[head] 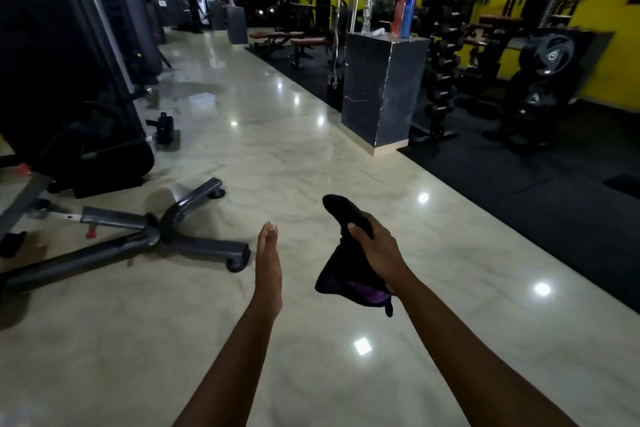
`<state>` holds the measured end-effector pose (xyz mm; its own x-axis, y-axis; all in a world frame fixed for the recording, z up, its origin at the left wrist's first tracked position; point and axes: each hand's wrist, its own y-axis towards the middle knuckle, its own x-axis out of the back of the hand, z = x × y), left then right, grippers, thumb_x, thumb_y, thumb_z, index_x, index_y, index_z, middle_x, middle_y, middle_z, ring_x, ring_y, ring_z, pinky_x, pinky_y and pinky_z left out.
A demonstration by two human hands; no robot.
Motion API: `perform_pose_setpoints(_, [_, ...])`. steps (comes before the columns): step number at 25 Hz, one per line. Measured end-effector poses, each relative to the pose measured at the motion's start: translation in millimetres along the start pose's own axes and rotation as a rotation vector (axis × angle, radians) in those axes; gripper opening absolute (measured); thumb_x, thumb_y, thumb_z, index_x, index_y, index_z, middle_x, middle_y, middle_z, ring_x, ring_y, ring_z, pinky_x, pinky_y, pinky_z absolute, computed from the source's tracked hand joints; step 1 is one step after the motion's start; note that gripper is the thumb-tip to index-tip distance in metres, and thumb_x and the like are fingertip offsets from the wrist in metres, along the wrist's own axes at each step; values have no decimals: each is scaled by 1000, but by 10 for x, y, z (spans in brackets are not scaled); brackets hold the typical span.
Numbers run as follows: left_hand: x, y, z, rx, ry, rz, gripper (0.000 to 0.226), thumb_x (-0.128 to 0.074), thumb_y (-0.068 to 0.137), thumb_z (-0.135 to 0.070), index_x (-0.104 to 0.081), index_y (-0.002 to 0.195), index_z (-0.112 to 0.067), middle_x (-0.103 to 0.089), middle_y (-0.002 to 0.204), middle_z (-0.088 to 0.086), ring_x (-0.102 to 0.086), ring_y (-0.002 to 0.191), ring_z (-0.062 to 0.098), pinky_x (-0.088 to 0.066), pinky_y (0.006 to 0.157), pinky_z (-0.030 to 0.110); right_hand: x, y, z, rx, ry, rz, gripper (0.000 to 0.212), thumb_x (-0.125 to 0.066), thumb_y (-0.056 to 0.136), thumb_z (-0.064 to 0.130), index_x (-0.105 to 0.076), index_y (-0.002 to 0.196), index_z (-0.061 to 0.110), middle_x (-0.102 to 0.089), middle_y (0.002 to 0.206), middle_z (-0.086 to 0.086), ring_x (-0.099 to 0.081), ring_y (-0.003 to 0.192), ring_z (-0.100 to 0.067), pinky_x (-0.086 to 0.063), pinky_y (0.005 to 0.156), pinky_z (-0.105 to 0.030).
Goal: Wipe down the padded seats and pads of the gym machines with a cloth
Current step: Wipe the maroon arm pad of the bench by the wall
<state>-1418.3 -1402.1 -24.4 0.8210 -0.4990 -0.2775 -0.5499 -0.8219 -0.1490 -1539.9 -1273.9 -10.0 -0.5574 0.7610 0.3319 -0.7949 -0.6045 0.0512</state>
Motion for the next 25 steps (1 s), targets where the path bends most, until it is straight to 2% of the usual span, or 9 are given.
perform_pose_setpoints(3, [-315, 1026, -201, 3, 7, -12, 50, -35, 99, -37, -31, 146, -21, -33, 151, -5, -28, 139, 11, -18, 111, 29, -108, 1075, 145, 6, 11, 18, 35, -51, 95, 33, -52, 129, 26, -62, 121, 0, -57, 113, -19, -45, 97, -35])
perform_pose_setpoints(6, [-638, 1937, -343, 5, -1, -3, 47, -38, 99, -34, -34, 144, -20, -34, 151, -2, -29, 139, 13, -19, 105, 24, -180, 1987, 258, 11, 28, -13, 37, -50, 96, 32, -50, 132, 23, -61, 123, 0, -55, 113, -16, -41, 93, -27])
perform_pose_setpoints(14, [-1584, 4691, -463, -48, 39, 39, 48, -42, 98, -37, -35, 143, -23, -35, 150, -6, -29, 138, 9, -19, 101, 21, -419, 4880, 40, 46, 29, -75, 38, -49, 96, 34, -50, 132, 24, -60, 125, -2, -53, 115, -21, -42, 95, -31])
perform_pose_setpoints(19, [-2031, 6514, -765, -77, 19, -23, 47, -41, 98, -36, -35, 143, -24, -35, 150, -4, -29, 139, 12, -21, 104, 24, -629, 6900, 143, 40, 17, 8, 41, -48, 95, 38, -47, 134, 26, -57, 129, -2, -51, 118, -22, -41, 101, -38])
perform_pose_setpoints(22, [-2121, 7514, -899, -121, 46, -42, 45, -35, 101, -28, -31, 146, -20, -31, 152, -3, -27, 141, 14, -20, 106, 25, -918, 7978, 173, 1, 23, 49, 37, -48, 95, 40, -52, 128, 24, -62, 119, -4, -55, 112, -24, -44, 95, -38])
perform_pose_setpoints(25, [-2075, 8643, -1003, -136, 29, -106, 47, -35, 100, -33, -32, 145, -21, -33, 151, -3, -29, 140, 13, -20, 107, 26, -1342, 9098, 215, 13, 41, 119, 33, -49, 94, 41, -56, 122, 25, -64, 112, -3, -58, 107, -24, -46, 94, -39])
